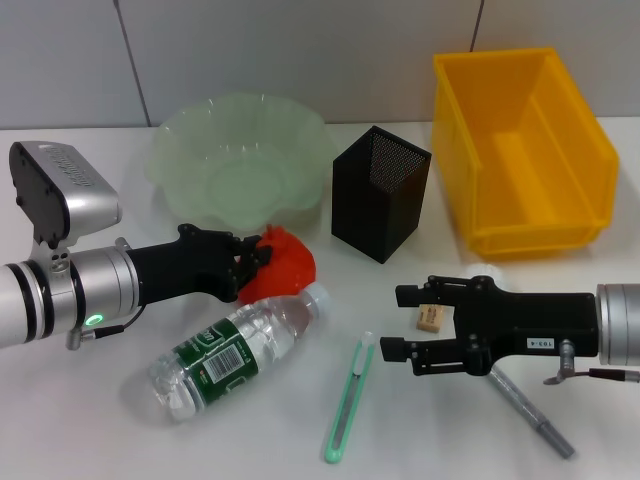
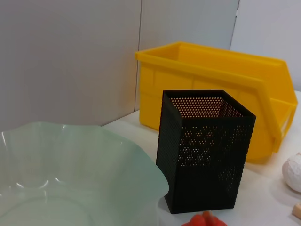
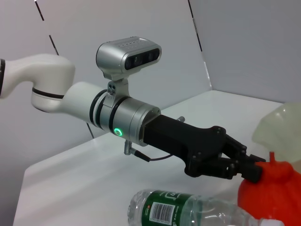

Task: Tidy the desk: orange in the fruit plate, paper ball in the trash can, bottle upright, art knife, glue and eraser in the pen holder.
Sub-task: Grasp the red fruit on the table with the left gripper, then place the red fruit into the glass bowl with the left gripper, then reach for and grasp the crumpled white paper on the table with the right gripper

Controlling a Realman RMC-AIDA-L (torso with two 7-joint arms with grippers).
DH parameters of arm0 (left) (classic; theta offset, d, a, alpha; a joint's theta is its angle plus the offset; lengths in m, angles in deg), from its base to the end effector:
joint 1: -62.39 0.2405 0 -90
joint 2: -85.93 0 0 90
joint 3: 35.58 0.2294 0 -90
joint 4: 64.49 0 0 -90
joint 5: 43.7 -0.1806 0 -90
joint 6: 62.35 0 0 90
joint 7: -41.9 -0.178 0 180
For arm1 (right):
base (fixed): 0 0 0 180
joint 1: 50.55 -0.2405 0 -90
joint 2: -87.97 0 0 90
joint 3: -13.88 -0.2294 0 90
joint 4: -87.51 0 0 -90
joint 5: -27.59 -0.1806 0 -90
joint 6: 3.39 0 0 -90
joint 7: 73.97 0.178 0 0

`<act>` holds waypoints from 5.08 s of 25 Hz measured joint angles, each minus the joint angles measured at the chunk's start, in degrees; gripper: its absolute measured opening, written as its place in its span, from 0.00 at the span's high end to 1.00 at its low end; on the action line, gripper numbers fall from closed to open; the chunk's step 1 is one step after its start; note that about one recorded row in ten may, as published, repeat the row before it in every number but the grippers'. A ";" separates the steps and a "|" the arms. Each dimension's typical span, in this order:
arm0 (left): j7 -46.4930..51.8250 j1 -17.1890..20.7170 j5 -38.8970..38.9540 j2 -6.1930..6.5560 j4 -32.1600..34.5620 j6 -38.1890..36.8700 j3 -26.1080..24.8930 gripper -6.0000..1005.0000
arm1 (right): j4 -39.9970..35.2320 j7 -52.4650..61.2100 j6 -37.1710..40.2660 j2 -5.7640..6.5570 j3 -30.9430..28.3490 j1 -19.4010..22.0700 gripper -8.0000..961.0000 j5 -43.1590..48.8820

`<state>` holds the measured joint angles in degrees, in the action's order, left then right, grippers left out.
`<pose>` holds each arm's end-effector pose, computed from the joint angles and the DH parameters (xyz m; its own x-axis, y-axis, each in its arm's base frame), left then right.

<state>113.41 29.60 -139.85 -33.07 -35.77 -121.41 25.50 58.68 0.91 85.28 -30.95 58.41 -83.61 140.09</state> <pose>-0.2238 0.3527 -0.0572 0.8541 0.3104 0.4173 0.4760 -0.7899 -0.3866 0.1977 0.2931 -0.0471 0.7959 -0.3478 -0.4955 -0.4147 -0.9096 -0.0276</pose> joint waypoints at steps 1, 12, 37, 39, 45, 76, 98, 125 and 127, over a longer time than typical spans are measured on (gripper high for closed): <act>0.13 0.00 0.00 0.00 0.00 0.00 0.00 0.62 | 0.00 0.00 0.00 0.00 0.00 0.00 0.14 0.00; 0.44 0.91 3.53 0.31 -0.33 -1.83 -0.36 0.94 | 0.00 0.00 0.01 0.00 0.21 0.25 0.14 -0.03; -14.43 -1.06 30.98 0.21 -3.46 -0.29 -0.88 0.95 | 0.23 -0.38 0.45 -0.09 0.29 0.36 0.14 -0.10; -16.26 -3.13 31.58 -0.01 -5.06 4.25 -0.87 0.95 | 0.54 -0.68 0.45 -0.09 0.29 0.33 0.14 -0.10; -20.46 -7.31 33.05 -0.20 -9.15 13.53 -0.69 0.95 | 0.54 -0.77 0.43 -0.08 0.35 0.15 0.14 -0.09; 5.68 4.42 10.51 3.63 4.75 -26.36 -0.35 0.19 | 0.83 -1.49 -0.09 0.01 -0.08 -0.80 0.14 -0.10; 0.73 7.80 3.30 4.95 4.26 -31.68 -0.70 0.19 | -16.99 31.64 5.15 0.91 9.60 -8.77 0.14 11.29; 0.56 6.47 3.26 4.67 4.60 -31.41 -0.70 0.19 | -25.38 62.55 9.59 1.22 13.18 -24.18 0.14 45.78; 0.56 6.45 3.26 4.66 4.60 -31.27 -0.70 0.19 | -25.80 62.88 9.44 1.08 14.04 -24.18 0.14 46.36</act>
<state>113.97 36.05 -136.60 -28.41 -31.17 -152.68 24.80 32.88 63.79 94.73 -29.87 72.45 -107.79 186.45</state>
